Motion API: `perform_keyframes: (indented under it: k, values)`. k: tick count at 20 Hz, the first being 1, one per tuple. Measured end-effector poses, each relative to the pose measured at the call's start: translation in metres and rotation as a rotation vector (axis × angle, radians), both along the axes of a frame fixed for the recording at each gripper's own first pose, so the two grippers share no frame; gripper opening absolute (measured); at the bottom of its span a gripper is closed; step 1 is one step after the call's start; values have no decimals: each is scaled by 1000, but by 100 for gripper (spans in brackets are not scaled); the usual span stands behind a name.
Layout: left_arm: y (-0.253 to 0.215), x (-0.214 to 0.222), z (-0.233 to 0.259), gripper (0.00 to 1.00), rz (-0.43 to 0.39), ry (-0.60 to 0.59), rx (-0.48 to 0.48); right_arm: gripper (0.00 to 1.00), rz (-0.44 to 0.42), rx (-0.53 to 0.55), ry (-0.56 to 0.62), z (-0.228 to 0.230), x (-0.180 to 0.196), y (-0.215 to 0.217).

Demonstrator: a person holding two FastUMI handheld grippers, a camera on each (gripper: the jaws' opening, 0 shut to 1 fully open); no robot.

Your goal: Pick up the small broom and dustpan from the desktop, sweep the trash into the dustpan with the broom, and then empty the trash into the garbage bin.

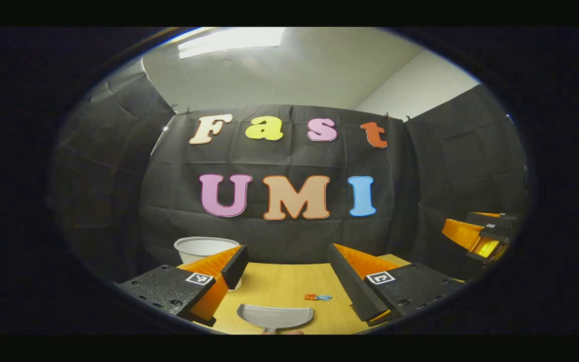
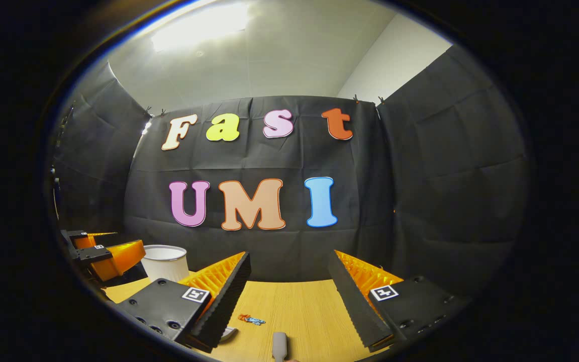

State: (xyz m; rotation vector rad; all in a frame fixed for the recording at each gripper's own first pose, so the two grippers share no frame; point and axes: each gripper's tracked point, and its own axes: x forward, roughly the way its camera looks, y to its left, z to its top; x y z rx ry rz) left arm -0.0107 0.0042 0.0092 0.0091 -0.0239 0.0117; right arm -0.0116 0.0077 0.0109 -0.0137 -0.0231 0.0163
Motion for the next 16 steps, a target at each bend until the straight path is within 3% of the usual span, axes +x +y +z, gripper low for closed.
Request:
perform_keyframes:
  k: [16]
  values:
    - [-9,-7,7,94,-2,-23,11,100,-7,3,-4,6,-9,-4]
